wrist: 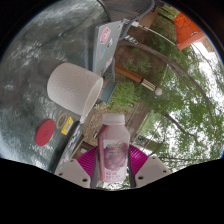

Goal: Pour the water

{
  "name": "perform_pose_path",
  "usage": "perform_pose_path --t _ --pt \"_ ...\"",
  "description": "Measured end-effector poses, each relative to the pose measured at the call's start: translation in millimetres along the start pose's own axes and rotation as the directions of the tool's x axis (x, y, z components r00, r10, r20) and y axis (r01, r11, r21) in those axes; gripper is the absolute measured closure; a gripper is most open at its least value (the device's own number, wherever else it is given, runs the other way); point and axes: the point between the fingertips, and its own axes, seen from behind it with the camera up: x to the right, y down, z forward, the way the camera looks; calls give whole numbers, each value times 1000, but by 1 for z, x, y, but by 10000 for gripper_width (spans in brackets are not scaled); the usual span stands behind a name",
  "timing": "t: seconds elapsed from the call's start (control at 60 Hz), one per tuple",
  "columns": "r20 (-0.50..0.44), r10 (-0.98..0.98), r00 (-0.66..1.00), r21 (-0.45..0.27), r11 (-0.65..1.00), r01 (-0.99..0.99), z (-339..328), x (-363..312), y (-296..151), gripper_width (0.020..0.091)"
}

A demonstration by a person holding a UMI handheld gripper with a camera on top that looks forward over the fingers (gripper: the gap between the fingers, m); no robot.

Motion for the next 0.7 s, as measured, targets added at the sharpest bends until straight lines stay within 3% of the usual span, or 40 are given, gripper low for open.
perform_pose_path --t 0.117,0.167,0.183,0.45,0.567,0.633,0.7 --pt "-72 -271 960 -6 962 272 4 -3 -23 652" --pt "-68 -346 936 27 937 349 8 7 -19 651" --pt "-92 -365 927 -4 931 366 2 -3 -25 652" --pt "-74 -395 916 44 916 399 9 5 -25 650" --pt "-103 -219 970 48 973 225 8 20 -20 653" --pt "-135 71 988 22 997 -69 6 23 -10 651" --pt "-87 426 901 30 905 -425 3 33 15 650"
